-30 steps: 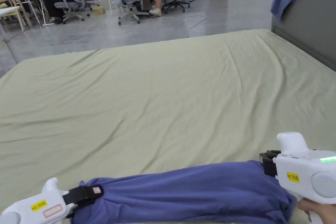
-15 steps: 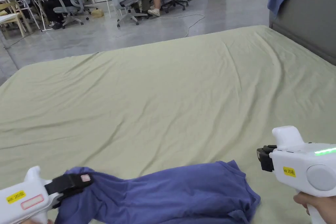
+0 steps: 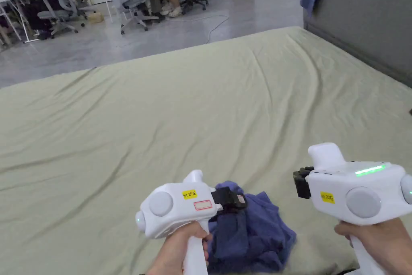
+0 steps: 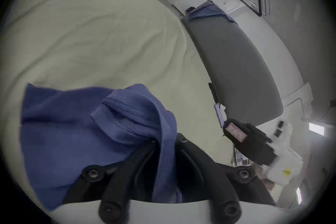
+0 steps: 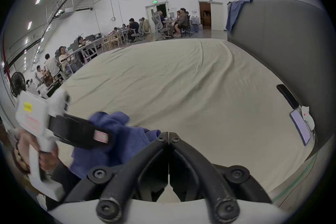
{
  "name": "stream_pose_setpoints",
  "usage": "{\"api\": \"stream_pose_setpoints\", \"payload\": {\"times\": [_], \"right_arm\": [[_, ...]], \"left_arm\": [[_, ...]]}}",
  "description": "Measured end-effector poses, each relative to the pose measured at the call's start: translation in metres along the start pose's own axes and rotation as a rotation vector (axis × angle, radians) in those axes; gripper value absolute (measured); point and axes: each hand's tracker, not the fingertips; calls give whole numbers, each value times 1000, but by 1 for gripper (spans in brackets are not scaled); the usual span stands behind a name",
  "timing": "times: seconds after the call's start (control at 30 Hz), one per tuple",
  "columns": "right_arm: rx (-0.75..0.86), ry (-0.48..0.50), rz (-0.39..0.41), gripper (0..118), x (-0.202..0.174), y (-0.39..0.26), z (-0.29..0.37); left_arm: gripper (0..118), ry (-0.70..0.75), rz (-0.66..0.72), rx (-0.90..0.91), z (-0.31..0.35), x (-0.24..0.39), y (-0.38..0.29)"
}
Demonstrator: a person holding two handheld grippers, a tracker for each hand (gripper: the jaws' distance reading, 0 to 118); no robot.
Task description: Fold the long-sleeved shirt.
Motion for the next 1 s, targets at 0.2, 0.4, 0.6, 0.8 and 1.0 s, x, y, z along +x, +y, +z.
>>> {"api": "stream_pose_setpoints", "payload": {"times": [0.2, 0.4, 0.6, 0.8, 1.0], "right_arm": [[-3, 4, -8, 0, 2, 1, 0], [-6, 18, -8, 0, 1, 2, -1], [0, 26, -4, 0, -3, 3, 1], [-18, 23, 2, 0, -7, -1, -4], [-7, 23, -5, 0, -9, -1, 3]], "left_arm": [[118, -134, -5, -84, -13, 9, -6], [117, -61, -103, 158, 55, 13, 3], [0, 380, -241, 396, 83, -1, -29], [0, 483, -426, 281, 21, 9, -69], [0, 451, -492, 202, -70, 43, -74]]}}
